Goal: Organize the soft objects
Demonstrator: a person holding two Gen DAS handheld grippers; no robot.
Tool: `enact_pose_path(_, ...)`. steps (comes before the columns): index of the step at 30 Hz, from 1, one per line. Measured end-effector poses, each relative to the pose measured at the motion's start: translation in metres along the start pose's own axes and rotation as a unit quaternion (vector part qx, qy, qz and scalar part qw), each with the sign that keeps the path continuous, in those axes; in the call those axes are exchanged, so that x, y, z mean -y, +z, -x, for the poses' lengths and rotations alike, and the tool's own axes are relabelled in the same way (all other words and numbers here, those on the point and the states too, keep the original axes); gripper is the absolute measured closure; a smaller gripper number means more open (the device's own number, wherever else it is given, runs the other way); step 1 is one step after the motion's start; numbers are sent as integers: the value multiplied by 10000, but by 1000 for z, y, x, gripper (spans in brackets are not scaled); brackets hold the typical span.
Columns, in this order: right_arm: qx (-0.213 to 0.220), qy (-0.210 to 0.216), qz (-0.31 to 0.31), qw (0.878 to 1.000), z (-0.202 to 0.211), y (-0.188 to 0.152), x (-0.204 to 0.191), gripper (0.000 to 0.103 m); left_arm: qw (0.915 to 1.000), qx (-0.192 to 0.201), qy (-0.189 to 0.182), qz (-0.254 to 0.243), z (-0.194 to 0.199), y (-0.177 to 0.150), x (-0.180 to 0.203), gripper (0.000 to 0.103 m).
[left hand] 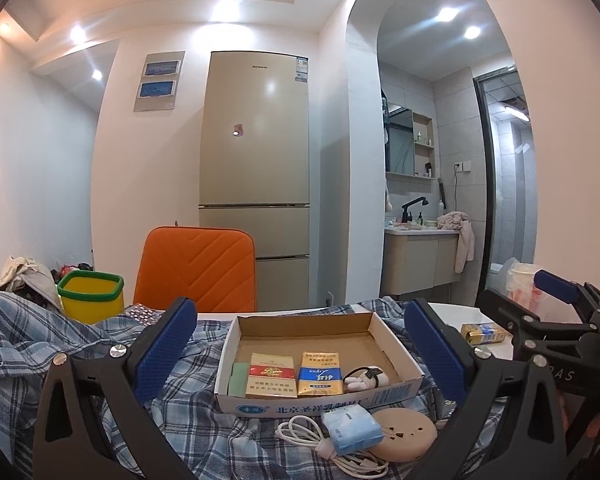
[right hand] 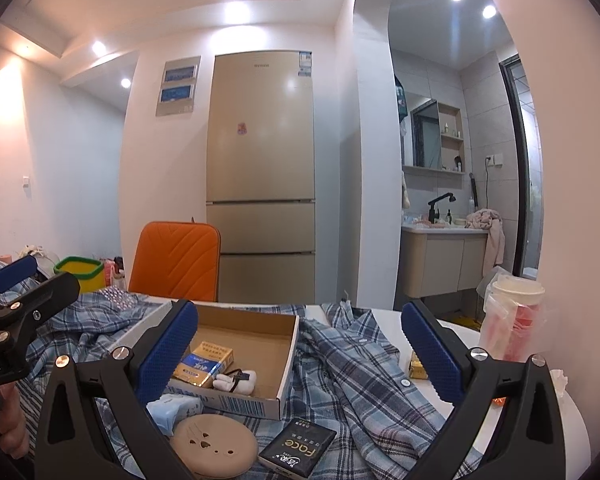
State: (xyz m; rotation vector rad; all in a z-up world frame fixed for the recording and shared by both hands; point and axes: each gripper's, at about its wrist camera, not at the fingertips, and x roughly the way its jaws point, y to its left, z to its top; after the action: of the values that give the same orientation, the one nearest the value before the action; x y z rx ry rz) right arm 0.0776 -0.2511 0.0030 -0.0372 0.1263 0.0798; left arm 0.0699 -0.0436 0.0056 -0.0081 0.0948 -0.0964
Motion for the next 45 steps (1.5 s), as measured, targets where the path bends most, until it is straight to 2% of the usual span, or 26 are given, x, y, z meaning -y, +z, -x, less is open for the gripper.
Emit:
enact_pose_path(7, -3, -150, -28, 9999, 1, 0, 2, 0, 9999, -49, -121, 64, -2, 1, -3, 0)
enact_pose_path(14, -935, 121, -358, 9949, -28, -3, 12, 0, 9992, -332, -47, 209, -12, -1, -8, 0)
enact_pose_path(18, -1493, 64, -325, 9882, -47, -13, 11, 9, 9987, -471, -167, 120, -17, -3, -3, 0)
enact_pose_path(23, -2483, 107, -390, 9678, -75, -33, 12, 20, 9977, -663, -127, -92, -24, -5, 6, 0)
enact_pose_path(25, -2774, 240, -510, 9591, -81, -39, 15, 23, 9973, -717, -163, -80, -25, -5, 6, 0)
enact_pose_path(28, -3151, 218, -534, 9473, -93, -51, 16, 26, 9966, -787, -193, -117, -27, -6, 7, 0)
enact_pose_path(32, -3617, 106, -594, 9304, -104, -64, 19, 36, 9965, -786, -212, -186, -26, -7, 10, 0)
enact_pose_path(39, -3928, 132, -531, 9180, -114, -73, 17, 37, 9951, -958, -177, -183, -33, -8, 10, 0)
enact_pose_path(42, -4152, 50, -476, 9085, -121, -79, 15, 37, 9949, -986, -179, -128, -34, -8, 8, 0)
enact_pose_path(45, -4191, 29, -473, 9067, -122, -80, 15, 37, 9947, -999, -174, -135, -34, -9, 8, 0)
